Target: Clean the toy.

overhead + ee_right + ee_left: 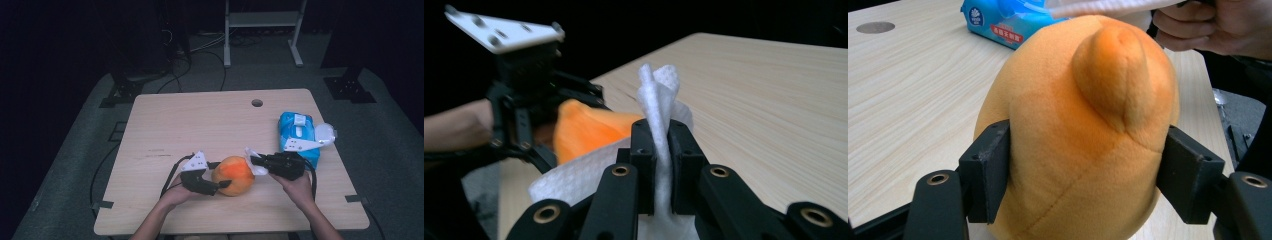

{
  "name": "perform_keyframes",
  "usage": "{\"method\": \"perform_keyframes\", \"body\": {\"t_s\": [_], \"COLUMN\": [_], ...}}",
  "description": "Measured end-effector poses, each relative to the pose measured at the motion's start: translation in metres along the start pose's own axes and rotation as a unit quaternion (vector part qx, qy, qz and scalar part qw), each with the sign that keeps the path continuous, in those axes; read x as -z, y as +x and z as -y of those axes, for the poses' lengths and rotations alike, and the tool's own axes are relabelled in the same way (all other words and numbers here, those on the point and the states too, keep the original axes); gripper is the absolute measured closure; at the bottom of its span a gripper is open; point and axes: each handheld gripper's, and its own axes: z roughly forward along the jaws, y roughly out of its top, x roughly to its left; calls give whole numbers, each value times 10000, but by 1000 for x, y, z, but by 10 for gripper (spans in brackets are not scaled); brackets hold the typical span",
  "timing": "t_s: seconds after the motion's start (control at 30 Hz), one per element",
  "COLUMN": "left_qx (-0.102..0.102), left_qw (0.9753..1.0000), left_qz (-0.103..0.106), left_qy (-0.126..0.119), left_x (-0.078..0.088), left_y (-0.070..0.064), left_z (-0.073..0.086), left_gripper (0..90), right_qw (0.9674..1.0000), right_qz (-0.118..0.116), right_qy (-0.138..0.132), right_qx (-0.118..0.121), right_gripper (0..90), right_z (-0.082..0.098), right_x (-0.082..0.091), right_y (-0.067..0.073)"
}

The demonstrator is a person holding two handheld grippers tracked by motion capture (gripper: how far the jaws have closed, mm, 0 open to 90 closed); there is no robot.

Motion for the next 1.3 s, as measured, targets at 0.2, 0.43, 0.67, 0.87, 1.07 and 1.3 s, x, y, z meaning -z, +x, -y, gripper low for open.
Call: {"method": "perform_keyframes", "body": {"t_s": [0.2, 0.43, 0.67, 0.87, 1.07, 1.3], "left_qx": [-3, 102, 47, 101, 120, 124], "left_qw": [10000, 9999, 10000, 9999, 9999, 9994], "left_qz": [22, 36, 38, 128, 30, -304], "left_qy": [10, -31, 39, -31, -81, -99], "left_x": [-1, 0, -6, -4, -8, -19], "left_y": [0, 2, -4, -2, -5, -18], "left_z": [-1, -1, -2, -2, -4, -10], "left_gripper": [295, 295, 283, 288, 272, 278], "right_qw": [9999, 9996, 9995, 9987, 9985, 9967], "right_qz": [-105, 166, -82, 281, 372, -190], "right_qy": [9, 207, 238, 309, 341, 174], "right_qx": [89, -19, 201, 283, 209, 771], "right_gripper": [820, 821, 820, 814, 820, 819], "right_z": [-2, 5, 1, 0, 2, -13], "right_x": [-3, -1, -13, -7, -4, -19], "right_y": [4, -7, 10, 3, 0, 44]}}
